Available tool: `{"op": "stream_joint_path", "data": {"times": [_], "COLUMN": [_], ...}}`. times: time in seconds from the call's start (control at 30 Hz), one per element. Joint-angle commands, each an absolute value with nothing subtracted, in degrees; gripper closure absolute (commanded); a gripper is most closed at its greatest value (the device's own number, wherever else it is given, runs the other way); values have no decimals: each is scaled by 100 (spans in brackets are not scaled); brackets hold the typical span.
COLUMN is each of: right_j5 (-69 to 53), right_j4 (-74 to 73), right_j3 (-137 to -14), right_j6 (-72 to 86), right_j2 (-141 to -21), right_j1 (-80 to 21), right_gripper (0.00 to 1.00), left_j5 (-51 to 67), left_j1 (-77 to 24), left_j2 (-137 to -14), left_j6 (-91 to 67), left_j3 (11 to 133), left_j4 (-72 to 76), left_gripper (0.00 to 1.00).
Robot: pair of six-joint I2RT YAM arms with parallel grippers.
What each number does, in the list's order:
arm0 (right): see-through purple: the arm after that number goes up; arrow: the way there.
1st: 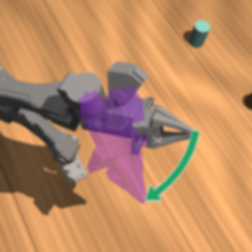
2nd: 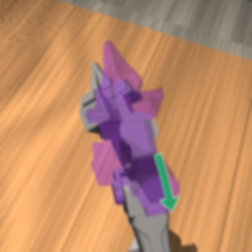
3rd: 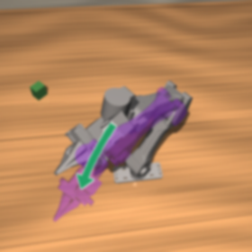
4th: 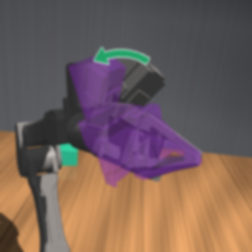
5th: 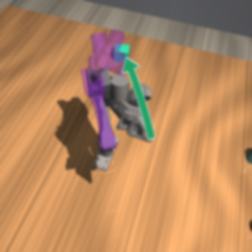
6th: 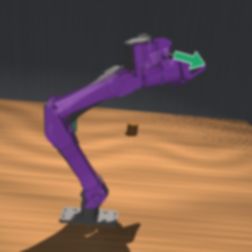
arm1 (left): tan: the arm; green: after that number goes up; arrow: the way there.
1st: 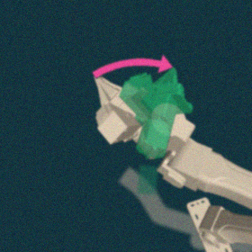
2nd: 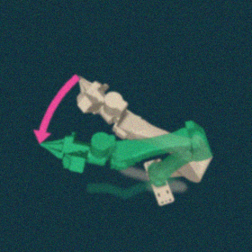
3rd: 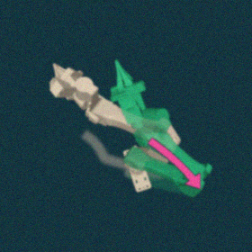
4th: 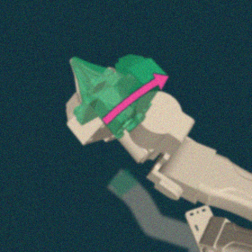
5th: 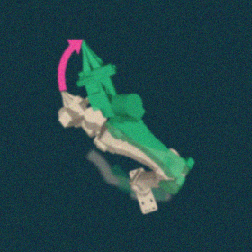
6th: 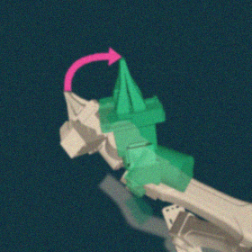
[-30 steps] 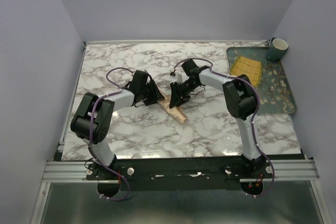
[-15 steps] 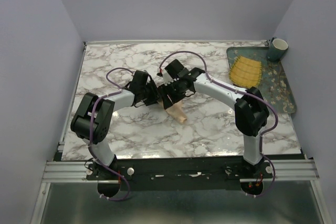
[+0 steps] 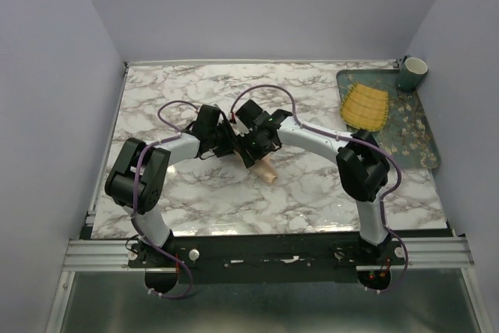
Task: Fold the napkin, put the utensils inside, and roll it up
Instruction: Roll the napkin with the utensil
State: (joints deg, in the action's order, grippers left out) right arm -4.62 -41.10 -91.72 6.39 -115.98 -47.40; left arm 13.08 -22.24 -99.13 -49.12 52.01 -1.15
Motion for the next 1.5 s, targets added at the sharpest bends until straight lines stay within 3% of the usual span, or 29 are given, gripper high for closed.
{"op": "stream_joint_path", "data": {"times": [0.0,0.6,0.73,0.8,1.1,1.47], "right_j5": [130,2170,2285,2259,1285,-2555], "right_j4": [-3929,-3569,-3454,-3410,-3278,-2874], "right_j3": [-9070,-8649,-8561,-8543,-8552,-8490], "right_j6": [536,492,527,527,597,1010], "right_j2": [-11760,-11979,-12015,-12006,-11866,-11909], "right_j1": [-4939,-5528,-5528,-5528,-5379,-3983], "right_gripper": [31,25,31,39,60,61], "left_j5": [1160,1178,1204,1204,1090,1010], "left_j1": [-2232,-2241,-2233,-2241,-2215,-1960], "left_j2": [-9967,-9949,-9949,-9949,-9695,-8755], "left_j6": [-4860,-4913,-4913,-4887,-4694,-4447], "left_j3": [5221,5186,5177,5168,5177,5045], "left_j4": [-149,-123,-114,-123,-290,-738], "left_gripper": [47,47,47,47,36,33]}}
